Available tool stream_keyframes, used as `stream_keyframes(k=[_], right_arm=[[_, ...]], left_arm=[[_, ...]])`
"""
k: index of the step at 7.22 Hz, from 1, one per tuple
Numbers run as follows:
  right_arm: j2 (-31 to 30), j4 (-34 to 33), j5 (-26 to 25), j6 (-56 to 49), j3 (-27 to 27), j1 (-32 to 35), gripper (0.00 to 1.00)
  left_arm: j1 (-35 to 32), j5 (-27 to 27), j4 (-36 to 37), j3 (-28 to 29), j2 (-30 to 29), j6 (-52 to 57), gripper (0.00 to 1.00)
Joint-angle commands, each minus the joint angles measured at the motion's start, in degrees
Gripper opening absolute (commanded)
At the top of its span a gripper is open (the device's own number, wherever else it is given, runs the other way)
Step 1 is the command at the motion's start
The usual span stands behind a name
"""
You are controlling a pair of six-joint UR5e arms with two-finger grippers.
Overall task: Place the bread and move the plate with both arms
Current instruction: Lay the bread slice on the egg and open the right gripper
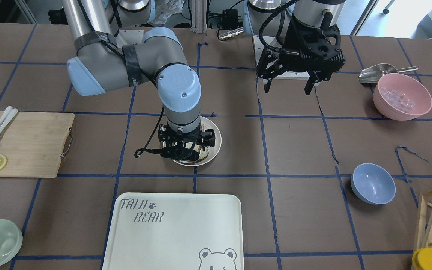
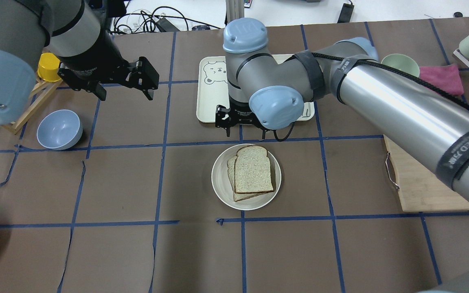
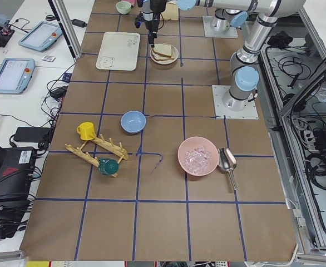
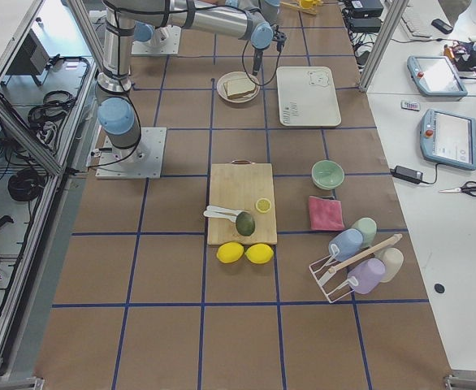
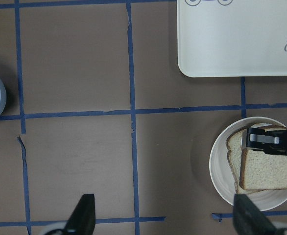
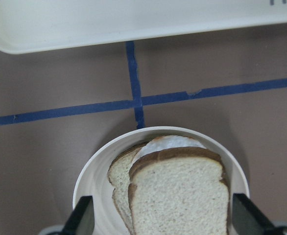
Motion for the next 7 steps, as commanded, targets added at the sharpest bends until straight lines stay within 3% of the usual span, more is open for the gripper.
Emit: stream_keyframes(k=[1,5,7], right_arm=[[-3.77,1.12,-0.20,-7.90,0.93,-5.91,1.00],[-12.98,9.62,-0.29,-22.31,2.95,-18.48,1.00],[-17.13,14.20,-5.08,-23.04,3.04,-19.82,1.00]], left_arm=[[0.00,-0.09,-0.09,-0.16,-0.17,0.00,1.00],[0.26,-0.52,-0.97,-0.33,-2.98,-0.79,1.00],[0.26,-1.14,-0.79,-0.68,-5.96,-2.62,1.00]])
